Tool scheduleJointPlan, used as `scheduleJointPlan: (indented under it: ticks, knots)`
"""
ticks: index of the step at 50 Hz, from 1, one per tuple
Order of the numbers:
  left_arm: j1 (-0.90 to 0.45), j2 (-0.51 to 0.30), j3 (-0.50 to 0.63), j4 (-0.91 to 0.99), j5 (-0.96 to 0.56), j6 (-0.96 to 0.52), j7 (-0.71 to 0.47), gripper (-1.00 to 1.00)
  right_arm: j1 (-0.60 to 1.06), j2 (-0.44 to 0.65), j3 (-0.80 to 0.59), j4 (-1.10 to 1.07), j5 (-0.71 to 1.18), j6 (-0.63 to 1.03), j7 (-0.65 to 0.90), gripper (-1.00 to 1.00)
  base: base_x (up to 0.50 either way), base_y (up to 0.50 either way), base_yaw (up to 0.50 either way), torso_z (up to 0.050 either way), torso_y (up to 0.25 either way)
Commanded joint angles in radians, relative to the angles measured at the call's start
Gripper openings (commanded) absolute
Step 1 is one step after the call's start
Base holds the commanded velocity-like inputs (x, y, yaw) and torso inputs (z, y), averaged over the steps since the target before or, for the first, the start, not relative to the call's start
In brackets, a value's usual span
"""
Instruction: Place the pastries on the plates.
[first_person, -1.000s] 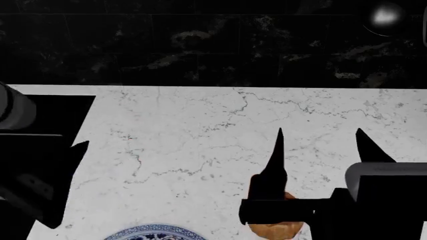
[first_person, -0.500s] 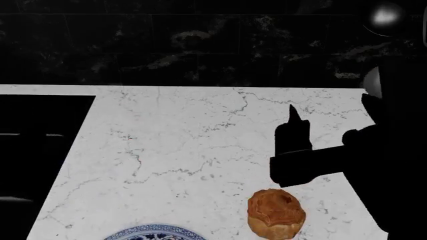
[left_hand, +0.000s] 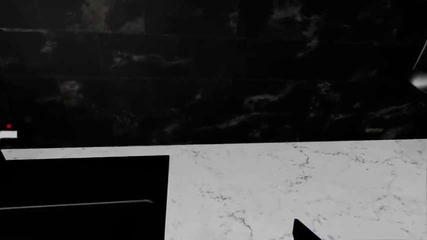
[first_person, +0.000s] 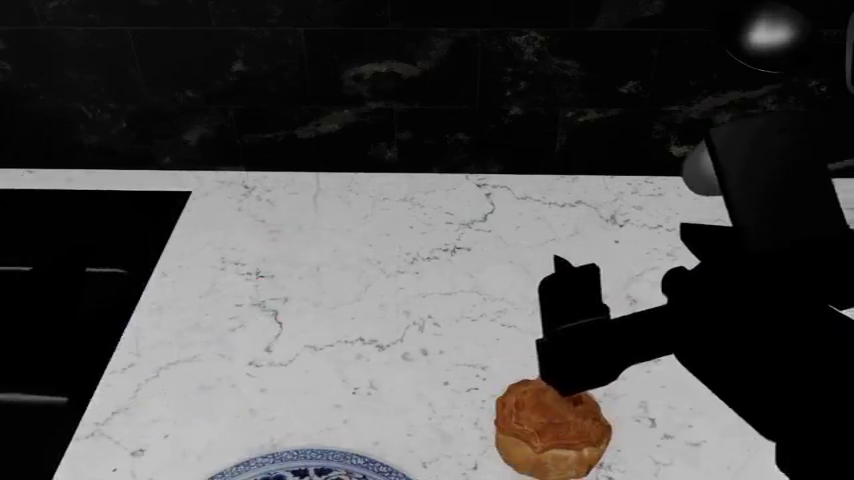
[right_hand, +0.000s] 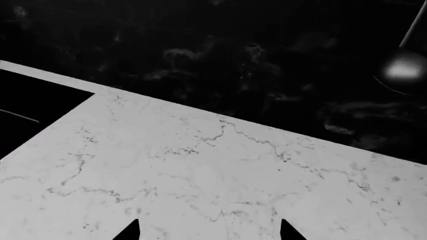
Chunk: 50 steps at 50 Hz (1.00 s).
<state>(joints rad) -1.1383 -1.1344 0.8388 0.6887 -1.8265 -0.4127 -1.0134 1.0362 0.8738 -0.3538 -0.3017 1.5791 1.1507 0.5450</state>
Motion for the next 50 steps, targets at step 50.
scheduleJointPlan:
  ticks: [50]
  knots:
    - [0.046, 0.014, -0.033, 0.019, -0.011, 0.017, 0.005, 1.00, -0.101, -0.007, -0.158, -0.024, -0.263, -0.039, -0.315, 1.00, 0.00, 0.00, 0.00, 0.000, 0.000]
